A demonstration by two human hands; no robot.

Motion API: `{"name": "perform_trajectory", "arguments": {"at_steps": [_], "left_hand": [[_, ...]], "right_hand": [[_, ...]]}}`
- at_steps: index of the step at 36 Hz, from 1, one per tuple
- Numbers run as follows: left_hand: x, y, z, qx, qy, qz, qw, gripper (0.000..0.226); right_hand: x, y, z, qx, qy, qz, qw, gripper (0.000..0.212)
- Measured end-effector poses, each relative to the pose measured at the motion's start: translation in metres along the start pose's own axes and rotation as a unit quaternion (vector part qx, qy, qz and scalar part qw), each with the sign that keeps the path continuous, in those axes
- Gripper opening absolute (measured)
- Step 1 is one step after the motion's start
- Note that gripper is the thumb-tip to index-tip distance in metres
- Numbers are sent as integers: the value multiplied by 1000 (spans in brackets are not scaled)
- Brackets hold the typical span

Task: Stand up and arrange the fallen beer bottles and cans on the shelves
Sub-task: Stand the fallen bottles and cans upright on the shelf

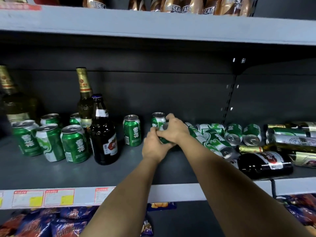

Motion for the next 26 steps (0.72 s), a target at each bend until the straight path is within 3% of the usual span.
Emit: {"name": "perform_trajectory", "arguments": {"at_steps": [2,5,8,12,15,19,21,24,26], "left_hand": [[11,0,1,2,-28,30,999,59],[27,-1,-5,31,-33,52,998,53],[42,1,-15,61,-22,78,995,51],[58,7,-33,107,21,121,987,52],[61,7,-38,112,37,133,984,56],[57,12,-26,94,5,151,984,64],[60,19,-7,50,-97,195,975,72],[53,28,36,-114,-228,239,937,71],[32,32,61,-215,-291,193,912,62]], "right_hand": [[-2,2,-4,20,-13,-11,1000,63],[11,6,7,-7,-12,8,1000,64],[32,15,34,-62,141,48,987,67],[38,30,82,-161,335,-19,928,90],[34,43,105,-216,349,-77,909,100],[22,41,109,-206,342,-83,913,89],[21,41,105,-191,329,-76,922,86],[20,42,102,-168,319,-98,927,94],[23,41,100,-164,300,-114,933,96]]}}
Point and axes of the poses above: each hand's wrist, its own y-axis away from the middle knuckle, its own x-axis out of the back of the hand, z = x × y, the point moved 10 cm from there along -y, towards the middle knuckle, and after that the axes turned 7 degrees about -z, right-handed, at the moved point
